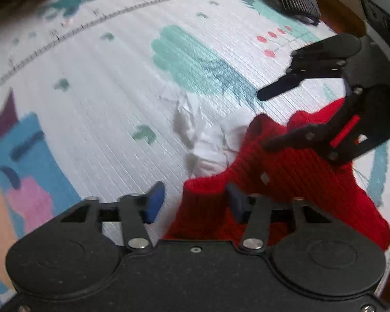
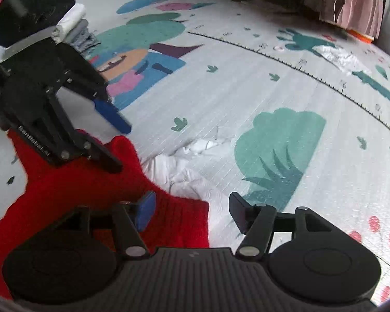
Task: Fold clothes
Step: 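Grasp the white cloth with the left gripper while the right gripper withdraws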
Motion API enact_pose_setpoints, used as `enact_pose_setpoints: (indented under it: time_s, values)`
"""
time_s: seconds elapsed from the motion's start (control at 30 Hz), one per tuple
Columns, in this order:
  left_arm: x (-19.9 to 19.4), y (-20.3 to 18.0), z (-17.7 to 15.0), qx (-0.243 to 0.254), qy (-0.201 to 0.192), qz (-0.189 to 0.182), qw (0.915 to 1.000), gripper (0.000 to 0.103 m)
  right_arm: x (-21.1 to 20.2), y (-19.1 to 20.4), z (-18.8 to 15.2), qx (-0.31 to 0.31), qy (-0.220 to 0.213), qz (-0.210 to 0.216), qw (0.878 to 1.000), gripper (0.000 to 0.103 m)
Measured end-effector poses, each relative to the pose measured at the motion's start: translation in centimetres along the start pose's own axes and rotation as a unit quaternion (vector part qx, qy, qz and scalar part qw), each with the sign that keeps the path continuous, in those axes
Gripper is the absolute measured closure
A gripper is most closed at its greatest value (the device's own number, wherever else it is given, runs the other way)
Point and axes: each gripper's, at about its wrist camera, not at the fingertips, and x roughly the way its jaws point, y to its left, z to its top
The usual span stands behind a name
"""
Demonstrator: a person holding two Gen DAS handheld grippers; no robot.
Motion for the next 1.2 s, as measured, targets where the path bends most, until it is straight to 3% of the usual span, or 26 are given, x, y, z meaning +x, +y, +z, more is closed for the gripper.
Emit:
enact_pose_setpoints:
  time_s: [0.07, 0.13, 0.23, 0.3, 0.33, 0.37, 0.47, 0.57, 0.7, 0.73, 0.77, 0.83, 0.87, 0.97, 1.0, 1.07, 1.2]
  values:
    - [-0.7, -0.5, -0.4, 0.021, -0.013, -0.017, 0.9995, 0.089, 0.3, 0.1, -0.2, 0.005, 0.002, 0.011, 1.000, 0.059]
    - [-1.9, -1.4, -1.0, 0.055, -0.023, -0.041, 0.9974, 0.089, -0.3, 1.0, -0.9, -0.028, -0.004, 0.021, 0.999, 0.072]
    - [-2.7, -2.3, -1.9, 0.088, -0.014, -0.071, 0.9935, 0.089, -1.6, 2.7, -2.0, -0.104, -0.016, 0.032, 0.994, 0.081]
    - [-3.2, -1.6, -1.8, 0.056, -0.022, -0.089, 0.9942, 0.079, -2.5, 3.9, -2.8, -0.153, -0.024, 0.033, 0.987, 0.081]
    - [-3.5, -0.8, -1.5, 0.024, -0.038, -0.090, 0.9949, 0.066, -3.0, 4.6, -3.2, -0.177, -0.028, 0.033, 0.983, 0.081]
    - [-3.8, 0.0, -1.2, -0.012, -0.060, -0.090, 0.9941, 0.056, -3.5, 5.2, -3.7, -0.201, -0.032, 0.033, 0.978, 0.081]
    - [-3.2, 1.6, 0.6, -0.085, -0.090, -0.047, 0.9912, 0.056, -4.3, 7.0, -4.9, -0.258, -0.033, 0.033, 0.965, 0.081]
    - [-1.1, 0.6, 2.4, -0.064, -0.070, -0.015, 0.9953, 0.057, -4.7, 7.9, -5.4, -0.278, -0.034, 0.033, 0.959, 0.081]
    - [2.4, -2.4, 3.8, -0.009, -0.021, -0.003, 0.9997, 0.057, -4.9, 8.5, -5.3, -0.287, -0.038, 0.036, 0.956, 0.084]
    - [3.2, -3.6, 3.8, 0.022, -0.006, 0.008, 0.9997, 0.060, -4.9, 8.6, -5.2, -0.288, -0.039, 0.035, 0.956, 0.084]
    - [4.0, -4.8, 3.7, 0.061, 0.011, 0.019, 0.9979, 0.082, -4.9, 8.5, -5.2, -0.289, -0.042, 0.029, 0.956, 0.084]
    - [4.6, -6.5, 3.8, 0.110, 0.019, 0.040, 0.9930, 0.098, -4.7, 8.4, -5.3, -0.294, -0.045, -0.003, 0.955, 0.083]
    - [4.6, -6.6, 4.2, 0.107, 0.018, 0.036, 0.9935, 0.103, -4.5, 8.2, -5.2, -0.298, -0.046, -0.033, 0.953, 0.081]
    - [3.5, -5.7, 5.5, 0.081, -0.014, 0.061, 0.9948, 0.103, -4.1, 7.6, -5.2, -0.311, -0.048, -0.122, 0.941, 0.069]
    - [3.0, -5.2, 5.9, 0.065, -0.027, 0.069, 0.9951, 0.103, -4.3, 7.3, -5.0, -0.300, -0.047, -0.135, 0.943, 0.066]
    - [2.0, -4.2, 6.7, 0.034, -0.053, 0.083, 0.9945, 0.103, -5.4, 6.3, -4.5, -0.253, -0.043, -0.130, 0.958, 0.062]
    - [-0.1, -3.0, 8.1, -0.026, -0.102, 0.068, 0.9922, 0.103, -8.9, 5.0, -4.4, -0.145, -0.031, -0.106, 0.983, 0.053]
